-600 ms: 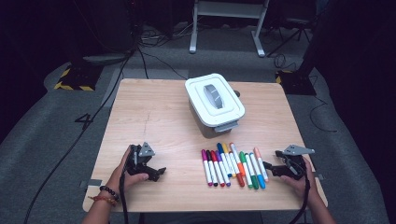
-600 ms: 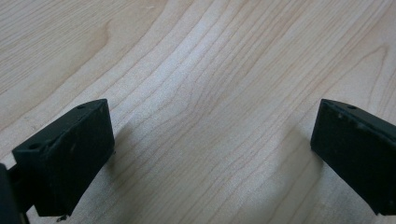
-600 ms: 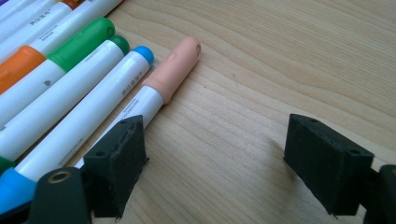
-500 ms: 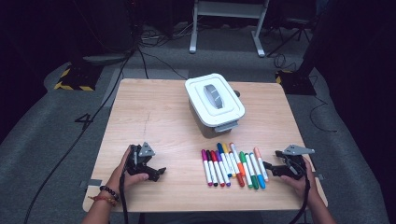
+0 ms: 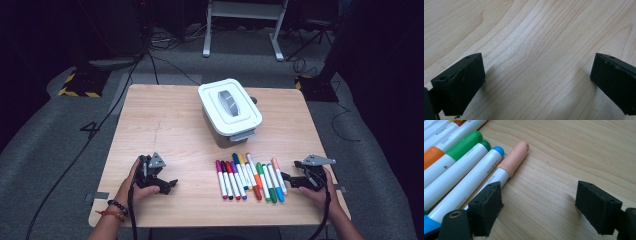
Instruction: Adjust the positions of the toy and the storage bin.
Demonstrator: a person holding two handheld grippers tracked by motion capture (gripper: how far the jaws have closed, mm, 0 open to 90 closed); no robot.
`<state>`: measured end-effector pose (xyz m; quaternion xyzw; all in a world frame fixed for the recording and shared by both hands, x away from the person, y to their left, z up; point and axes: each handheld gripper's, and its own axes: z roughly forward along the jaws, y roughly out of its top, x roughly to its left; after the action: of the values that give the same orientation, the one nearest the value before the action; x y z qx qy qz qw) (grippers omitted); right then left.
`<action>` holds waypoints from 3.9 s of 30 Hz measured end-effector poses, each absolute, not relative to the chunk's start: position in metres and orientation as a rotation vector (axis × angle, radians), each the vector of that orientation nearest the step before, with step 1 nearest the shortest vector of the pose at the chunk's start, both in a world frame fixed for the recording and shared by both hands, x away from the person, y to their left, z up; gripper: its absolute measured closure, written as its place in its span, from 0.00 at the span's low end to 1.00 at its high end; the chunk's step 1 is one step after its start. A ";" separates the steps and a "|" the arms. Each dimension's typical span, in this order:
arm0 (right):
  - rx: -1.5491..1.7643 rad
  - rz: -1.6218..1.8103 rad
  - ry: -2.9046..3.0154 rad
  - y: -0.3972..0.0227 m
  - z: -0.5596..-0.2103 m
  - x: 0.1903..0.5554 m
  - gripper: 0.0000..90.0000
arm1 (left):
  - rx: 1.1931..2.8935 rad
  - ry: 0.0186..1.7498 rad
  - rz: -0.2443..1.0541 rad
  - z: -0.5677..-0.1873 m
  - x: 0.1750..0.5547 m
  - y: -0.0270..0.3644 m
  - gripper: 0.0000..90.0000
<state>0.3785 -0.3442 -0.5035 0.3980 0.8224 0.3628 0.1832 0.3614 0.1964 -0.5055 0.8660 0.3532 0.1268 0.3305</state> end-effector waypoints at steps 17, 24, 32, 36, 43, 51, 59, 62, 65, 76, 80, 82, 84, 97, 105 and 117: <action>1.068 0.995 2.395 -0.321 -0.500 0.369 0.24 | 2.284 0.859 0.305 -0.505 0.359 0.146 0.00; 1.006 0.962 2.429 -0.306 -0.497 0.370 0.23 | 2.306 0.793 0.282 -0.505 0.363 0.116 0.00; 0.973 0.979 2.454 -0.295 -0.498 0.375 0.22 | 2.312 0.775 0.274 -0.505 0.366 0.110 0.00; 0.940 1.007 2.478 -0.288 -0.499 0.379 0.22 | 2.310 0.775 0.275 -0.505 0.366 0.111 0.00; 0.943 1.022 2.498 -0.280 -0.500 0.384 0.20 | 2.303 0.798 0.283 -0.505 0.368 0.119 0.00; 0.898 1.043 2.501 -0.262 -0.501 0.388 0.20 | 2.302 0.812 0.285 -0.505 0.368 0.131 0.00; 0.898 1.047 2.518 -0.248 -0.501 0.393 0.20 | 2.292 0.839 0.295 -0.505 0.366 0.150 0.00; 0.880 1.046 2.530 -0.240 -0.501 0.396 0.21 | 2.289 0.845 0.298 -0.505 0.365 0.158 0.00; 0.868 1.049 2.535 -0.234 -0.501 0.398 0.21 | 2.286 0.852 0.301 -0.506 0.364 0.163 0.00; 0.863 1.066 2.532 -0.219 -0.502 0.404 0.20 | 2.291 0.834 0.295 -0.506 0.362 0.177 0.00; 0.866 1.070 2.532 -0.222 -0.501 0.403 0.24 | 2.289 0.848 0.303 -0.505 0.360 0.182 0.00; 0.882 1.083 2.525 -0.226 -0.501 0.402 0.27 | 2.287 0.858 0.304 -0.505 0.359 0.183 0.00; 0.896 1.115 2.524 -0.232 -0.499 0.403 0.27 | 2.286 0.860 0.304 -0.505 0.359 0.183 0.00; 0.882 1.131 2.448 -0.252 -0.473 0.401 0.37 | 2.285 0.860 0.302 -0.505 0.359 0.183 0.00; 0.892 1.219 2.378 -0.267 -0.432 0.402 0.38 | 2.285 0.860 0.302 -0.505 0.359 0.183 0.00; 0.853 1.188 2.329 -0.248 -0.376 0.425 0.38 | 2.282 0.867 0.301 -0.506 0.358 0.183 0.00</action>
<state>0.4246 -0.2482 -0.3760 0.3042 0.8307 0.4237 0.1946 0.3585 0.1829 -0.5056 0.8743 0.3324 0.1153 0.3343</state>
